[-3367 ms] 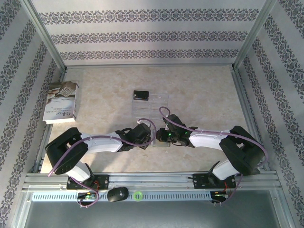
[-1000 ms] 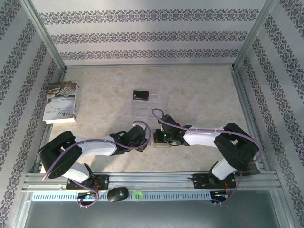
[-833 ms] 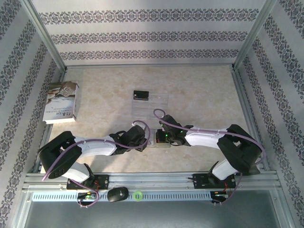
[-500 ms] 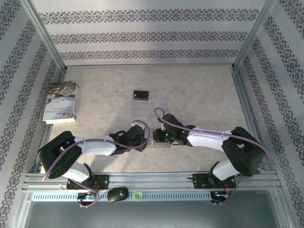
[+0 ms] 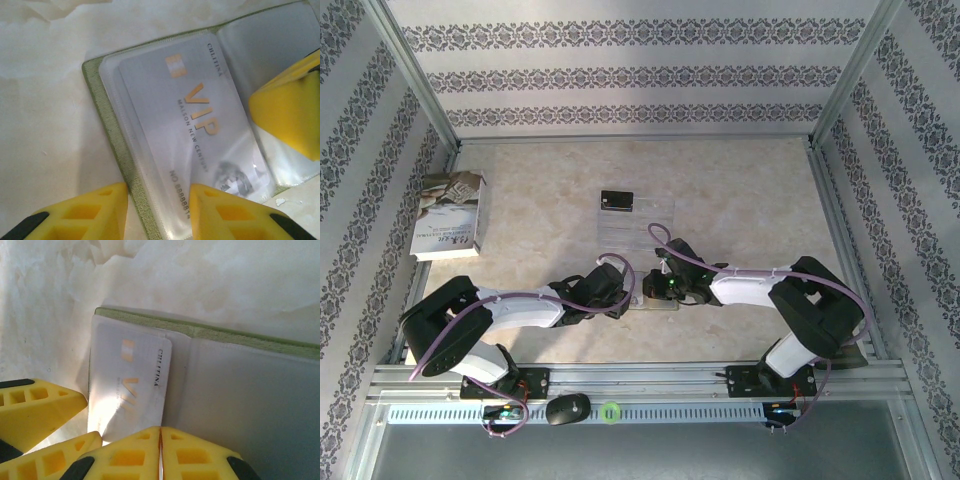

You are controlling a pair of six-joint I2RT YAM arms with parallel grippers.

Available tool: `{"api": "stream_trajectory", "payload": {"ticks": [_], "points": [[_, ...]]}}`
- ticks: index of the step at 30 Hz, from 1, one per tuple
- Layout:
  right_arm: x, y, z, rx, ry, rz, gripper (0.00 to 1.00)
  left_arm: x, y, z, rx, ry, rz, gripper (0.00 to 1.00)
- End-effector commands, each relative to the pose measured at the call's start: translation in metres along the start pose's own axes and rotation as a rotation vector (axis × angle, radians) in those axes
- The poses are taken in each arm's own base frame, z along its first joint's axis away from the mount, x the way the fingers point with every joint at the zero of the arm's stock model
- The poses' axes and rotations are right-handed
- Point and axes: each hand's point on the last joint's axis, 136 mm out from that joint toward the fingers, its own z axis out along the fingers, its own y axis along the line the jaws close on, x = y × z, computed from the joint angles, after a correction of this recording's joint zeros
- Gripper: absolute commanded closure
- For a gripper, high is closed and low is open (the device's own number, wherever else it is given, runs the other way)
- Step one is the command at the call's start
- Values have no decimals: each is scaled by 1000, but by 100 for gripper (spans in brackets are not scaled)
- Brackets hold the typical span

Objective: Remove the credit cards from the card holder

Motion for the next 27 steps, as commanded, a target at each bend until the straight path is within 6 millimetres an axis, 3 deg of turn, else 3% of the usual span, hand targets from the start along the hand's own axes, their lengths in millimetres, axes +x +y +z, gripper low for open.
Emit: {"api": "stream_trajectory", "payload": {"ticks": [1, 24, 27], "points": [[0, 1, 6, -22, 16, 14, 89, 9, 10, 3, -22, 28, -15, 62], [10, 4, 27, -84, 74, 67, 78, 12, 6, 7, -4, 45, -15, 62], [9, 4, 28, -86, 72, 64, 84, 14, 6, 8, -2, 50, -15, 62]]}}
